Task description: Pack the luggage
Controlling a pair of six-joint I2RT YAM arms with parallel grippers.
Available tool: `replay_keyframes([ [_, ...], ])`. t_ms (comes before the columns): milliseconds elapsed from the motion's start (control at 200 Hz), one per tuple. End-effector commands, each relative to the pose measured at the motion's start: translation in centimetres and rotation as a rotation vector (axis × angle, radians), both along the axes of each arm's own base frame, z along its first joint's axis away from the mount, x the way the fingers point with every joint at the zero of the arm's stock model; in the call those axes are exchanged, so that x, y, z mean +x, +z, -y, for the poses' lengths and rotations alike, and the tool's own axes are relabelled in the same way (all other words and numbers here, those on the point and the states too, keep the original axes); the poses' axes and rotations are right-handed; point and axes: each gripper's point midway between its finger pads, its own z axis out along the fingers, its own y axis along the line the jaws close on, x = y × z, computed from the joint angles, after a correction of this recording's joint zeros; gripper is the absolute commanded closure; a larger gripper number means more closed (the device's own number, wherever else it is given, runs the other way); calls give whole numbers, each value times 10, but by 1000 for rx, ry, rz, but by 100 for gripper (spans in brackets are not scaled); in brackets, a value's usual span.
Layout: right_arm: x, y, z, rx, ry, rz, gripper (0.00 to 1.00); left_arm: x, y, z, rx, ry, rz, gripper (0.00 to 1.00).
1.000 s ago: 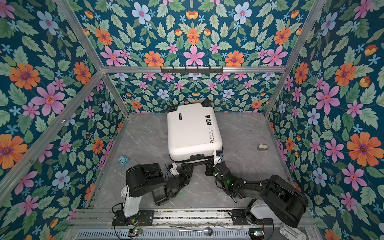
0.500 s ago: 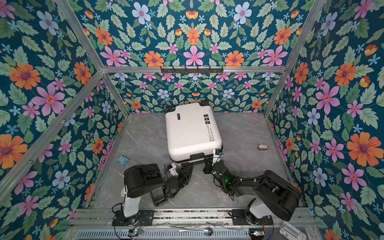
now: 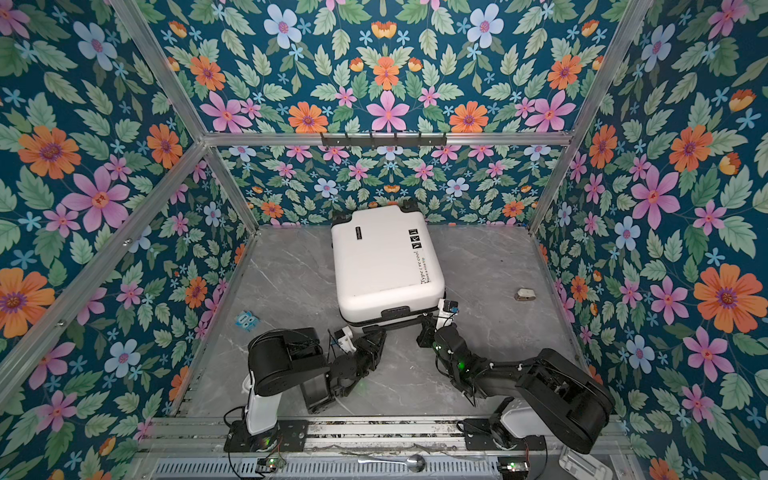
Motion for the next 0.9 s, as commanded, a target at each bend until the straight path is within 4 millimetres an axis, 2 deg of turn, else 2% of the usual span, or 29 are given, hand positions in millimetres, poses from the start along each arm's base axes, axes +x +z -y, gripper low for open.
replay_keyframes([
  [0,4,-3,16,-21,-57,-2,100,2,-2,-8,-7,35,-7,76],
  [310,8,5,36,-22,-77,19,100,1,-5,-13,-1,49,-17,78],
  [650,11,5,55,11,-69,-9,100,1,-7,-15,2,52,-22,79],
  [895,17,9,61,36,-47,-7,100,1,-9,-15,2,51,-28,79],
])
